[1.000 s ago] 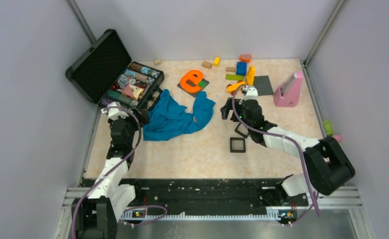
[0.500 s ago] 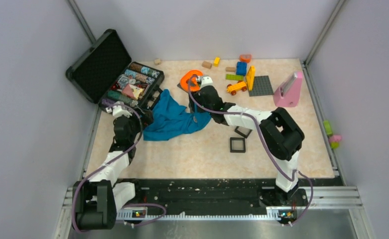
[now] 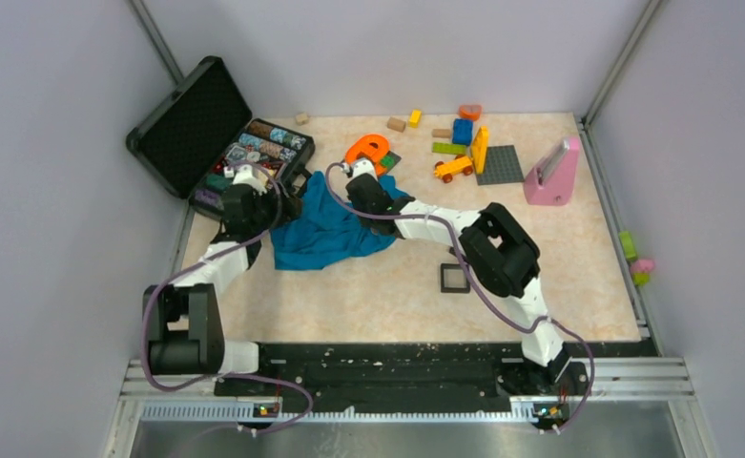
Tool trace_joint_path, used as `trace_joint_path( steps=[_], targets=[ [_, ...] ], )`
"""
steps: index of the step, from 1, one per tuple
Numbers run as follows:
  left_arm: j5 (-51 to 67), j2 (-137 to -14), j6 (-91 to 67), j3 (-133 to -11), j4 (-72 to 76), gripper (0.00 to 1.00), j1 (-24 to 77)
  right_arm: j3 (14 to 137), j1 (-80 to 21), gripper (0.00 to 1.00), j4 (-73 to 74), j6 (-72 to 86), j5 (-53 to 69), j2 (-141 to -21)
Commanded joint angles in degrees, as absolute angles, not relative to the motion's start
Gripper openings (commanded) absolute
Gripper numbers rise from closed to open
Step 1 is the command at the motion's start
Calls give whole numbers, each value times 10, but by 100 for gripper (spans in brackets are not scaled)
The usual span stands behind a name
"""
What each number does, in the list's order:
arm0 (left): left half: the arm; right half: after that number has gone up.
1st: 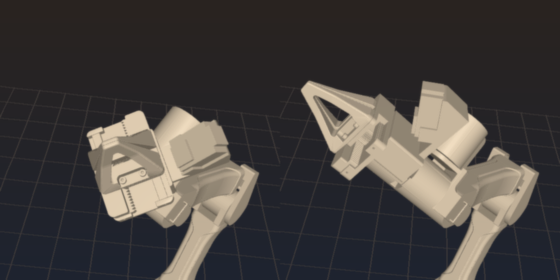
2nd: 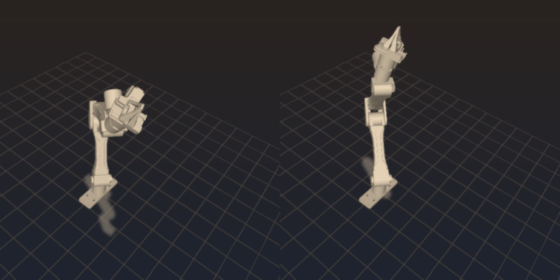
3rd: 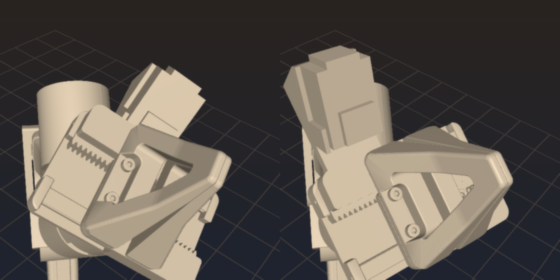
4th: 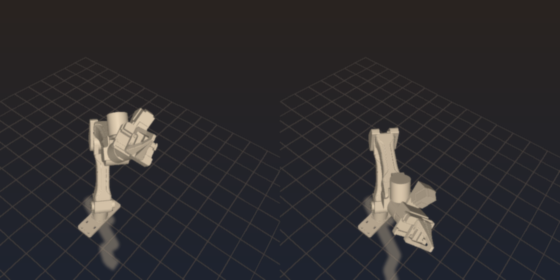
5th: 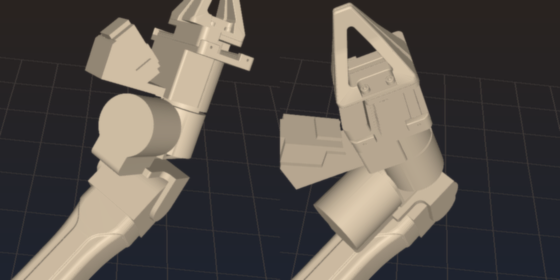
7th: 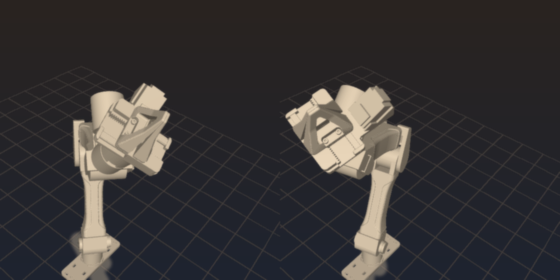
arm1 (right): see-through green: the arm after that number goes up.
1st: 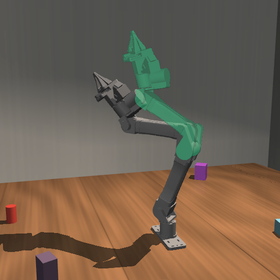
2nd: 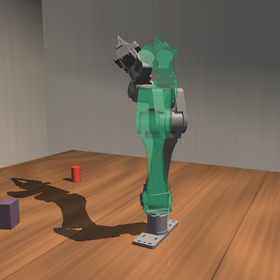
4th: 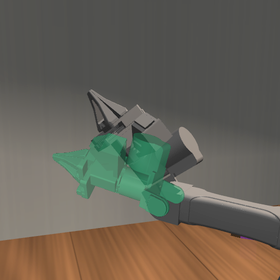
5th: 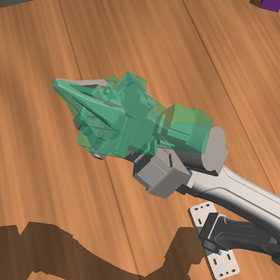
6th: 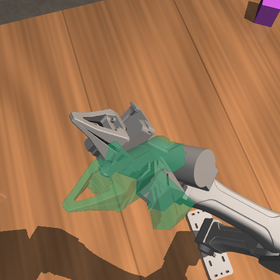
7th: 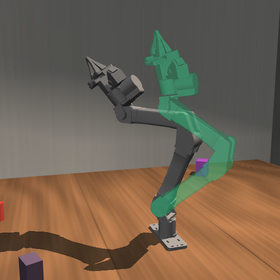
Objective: Remove the brooch from the garment
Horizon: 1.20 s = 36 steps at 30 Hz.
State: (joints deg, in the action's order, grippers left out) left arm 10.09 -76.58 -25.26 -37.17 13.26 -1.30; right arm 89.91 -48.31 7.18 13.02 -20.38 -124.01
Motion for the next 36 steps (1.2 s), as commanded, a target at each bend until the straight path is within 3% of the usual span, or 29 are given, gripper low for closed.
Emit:
trace_joint_path(
  steps=[1,2,6,13,19,25,27,28,29,36],
  targets=[
    [158,-816,-221,-416,89,85,-3,943,-486,18,107,131,-227,-1247],
    [161,-827,-218,-424,85,84,-3,939,-485,11,104,134,-225,-1240],
    [161,-862,-209,-456,71,83,10,904,-485,0,74,139,-224,-1191],
    [170,-916,-177,-522,24,81,41,802,-486,0,-3,158,-223,-1075],
    [75,-986,-138,-604,-80,76,91,743,-484,0,-29,184,-231,-1019],
    [44,-1020,-153,-647,-131,40,93,638,-464,0,-73,262,-207,-945],
    [50,-1017,-153,-649,-131,21,93,594,-453,0,-91,291,-193,-920],
    [53,-1017,-153,-651,-134,7,93,571,-449,0,-100,298,-189,-908],
    [54,-1014,-155,-654,-142,0,93,549,-444,0,-109,303,-187,-893],
    [52,-929,-160,-657,-142,0,93,513,-399,0,-99,290,-161,-844]
  ],
)
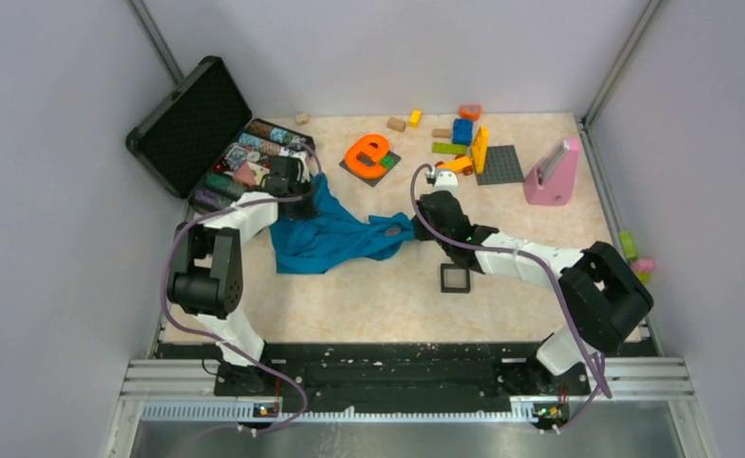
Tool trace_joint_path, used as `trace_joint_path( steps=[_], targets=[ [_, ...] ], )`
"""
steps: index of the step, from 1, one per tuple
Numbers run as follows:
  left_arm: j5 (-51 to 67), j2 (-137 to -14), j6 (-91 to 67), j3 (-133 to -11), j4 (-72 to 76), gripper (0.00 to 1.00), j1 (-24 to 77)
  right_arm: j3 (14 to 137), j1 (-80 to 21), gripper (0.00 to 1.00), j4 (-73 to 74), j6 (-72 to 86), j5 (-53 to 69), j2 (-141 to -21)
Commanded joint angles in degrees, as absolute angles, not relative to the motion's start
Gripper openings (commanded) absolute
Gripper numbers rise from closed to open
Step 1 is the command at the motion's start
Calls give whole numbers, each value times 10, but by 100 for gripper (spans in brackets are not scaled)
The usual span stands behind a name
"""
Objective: Remove the brooch from the garment
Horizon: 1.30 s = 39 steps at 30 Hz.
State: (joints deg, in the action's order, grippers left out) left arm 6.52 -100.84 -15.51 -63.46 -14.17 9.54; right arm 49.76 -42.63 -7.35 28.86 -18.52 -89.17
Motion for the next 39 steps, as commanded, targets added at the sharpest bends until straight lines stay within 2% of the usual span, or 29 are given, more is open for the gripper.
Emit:
trace_joint_path(
  steps=[1,5,11,14,17,23,27,31,35,38,39],
  targets=[
    [46,-916,-161,-669,-151,0,92,523,-392,0,-92,282,-153,-836],
    [-5,-870,-165,-745,-202,0,89,585,-381,0,-47,227,-148,-800],
    [-85,-822,-150,-932,-327,0,81,692,-381,0,19,185,-132,-750],
    [-94,-805,-142,-1028,-392,0,82,720,-381,0,39,182,-101,-714],
    [-78,-768,-135,-1057,-441,0,82,711,-381,0,38,193,-54,-665],
    [-19,-654,-140,-960,-462,0,82,638,-381,0,57,258,50,-575],
    [28,-629,-152,-842,-425,0,82,563,-381,0,69,290,54,-550],
    [39,-690,-164,-743,-368,0,82,478,-381,0,32,309,28,-551],
    [72,-798,-171,-714,-307,0,82,437,-381,0,5,307,-23,-611],
    [87,-887,-189,-760,-338,42,83,436,-379,0,-12,301,-59,-687],
    [81,-900,-192,-770,-353,51,87,435,-378,0,-17,298,-65,-708]
  ],
)
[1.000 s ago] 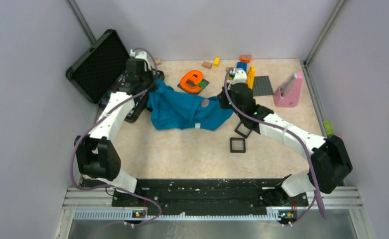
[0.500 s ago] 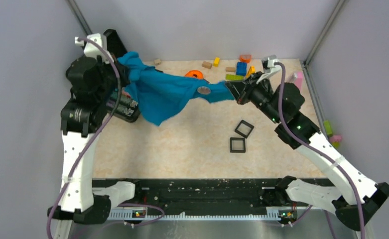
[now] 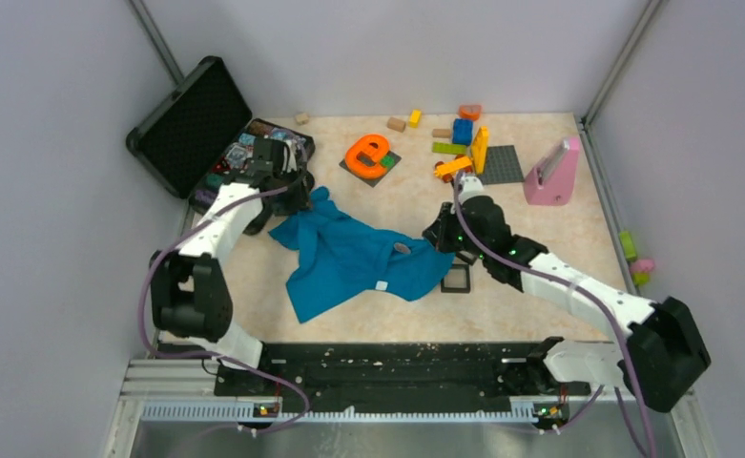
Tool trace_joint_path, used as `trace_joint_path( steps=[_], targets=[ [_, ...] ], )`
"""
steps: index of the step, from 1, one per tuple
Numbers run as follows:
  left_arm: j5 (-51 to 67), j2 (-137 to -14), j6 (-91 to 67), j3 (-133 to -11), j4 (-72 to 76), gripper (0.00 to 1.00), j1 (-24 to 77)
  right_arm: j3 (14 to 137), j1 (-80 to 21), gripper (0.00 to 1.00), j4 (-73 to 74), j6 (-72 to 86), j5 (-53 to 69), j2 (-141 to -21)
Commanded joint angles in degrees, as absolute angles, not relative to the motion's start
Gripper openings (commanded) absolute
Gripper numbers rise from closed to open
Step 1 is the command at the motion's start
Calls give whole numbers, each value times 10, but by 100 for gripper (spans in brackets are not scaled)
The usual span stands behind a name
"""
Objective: Remove the brooch from the garment
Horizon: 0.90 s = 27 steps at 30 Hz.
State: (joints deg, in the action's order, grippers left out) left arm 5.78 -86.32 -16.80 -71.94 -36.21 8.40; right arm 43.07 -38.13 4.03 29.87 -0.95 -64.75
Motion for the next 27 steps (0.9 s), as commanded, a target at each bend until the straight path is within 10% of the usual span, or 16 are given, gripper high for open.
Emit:
trace_joint_path(
  steps=[1,5,27],
  targets=[
    [76,-900,-188,-766,-353,60,92,434,-376,0,-22,296,-68,-726],
    [46,-827,-183,-703,-339,78,101,424,-370,0,-53,293,-79,-772],
    [-116,-603,-611,-397,-505,72,273,426,-352,0,-114,301,-95,-809]
  ],
)
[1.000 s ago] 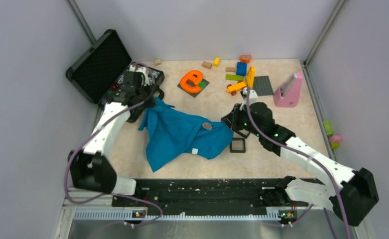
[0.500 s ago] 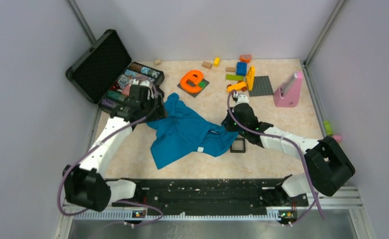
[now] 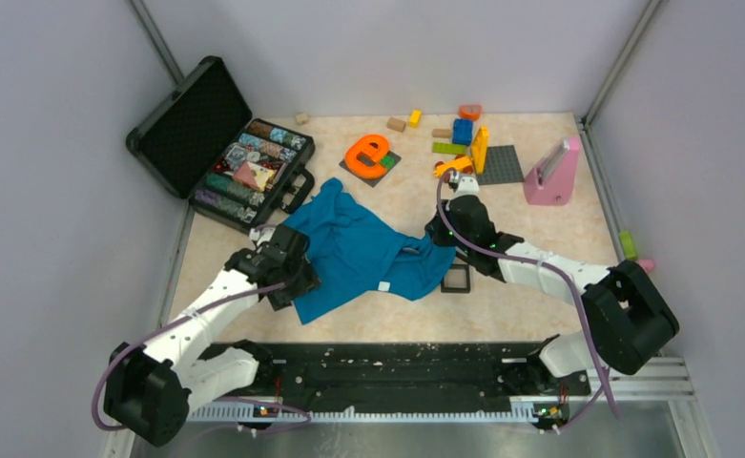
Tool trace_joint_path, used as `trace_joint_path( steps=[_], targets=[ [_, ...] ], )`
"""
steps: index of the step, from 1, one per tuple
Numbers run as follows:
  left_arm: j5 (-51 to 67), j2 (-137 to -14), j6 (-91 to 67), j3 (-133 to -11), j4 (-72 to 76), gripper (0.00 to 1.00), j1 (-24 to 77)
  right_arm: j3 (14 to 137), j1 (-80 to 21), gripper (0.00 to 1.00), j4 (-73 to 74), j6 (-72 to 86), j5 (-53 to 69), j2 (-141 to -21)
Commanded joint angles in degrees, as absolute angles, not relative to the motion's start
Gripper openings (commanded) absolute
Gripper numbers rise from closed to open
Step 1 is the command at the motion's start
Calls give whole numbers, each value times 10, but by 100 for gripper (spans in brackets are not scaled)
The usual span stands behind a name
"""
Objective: Remove the brooch from the garment
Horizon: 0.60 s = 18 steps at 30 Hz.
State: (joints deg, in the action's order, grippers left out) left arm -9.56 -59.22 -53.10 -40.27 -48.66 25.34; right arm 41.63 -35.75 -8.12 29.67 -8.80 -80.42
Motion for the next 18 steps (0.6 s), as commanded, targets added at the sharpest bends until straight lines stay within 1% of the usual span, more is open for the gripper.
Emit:
trace_joint_path(
  steps=[1,7,10,12,15,18],
  targets=[
    [-116,-615,-614,-396,-509,72,278,427,-352,0,-113,303,-94,-809],
    [-91,-638,-652,-349,-485,71,302,418,-352,0,-122,314,-88,-800],
    [-102,-635,-682,-338,-499,67,321,419,-352,0,-119,312,-89,-797],
    [-104,-645,-694,-330,-504,66,329,422,-352,0,-114,311,-89,-795],
    [-96,-685,-687,-326,-496,63,330,418,-352,0,-117,313,-90,-787],
    [-128,-721,-686,-337,-492,60,330,409,-352,0,-126,319,-88,-778]
  ],
)
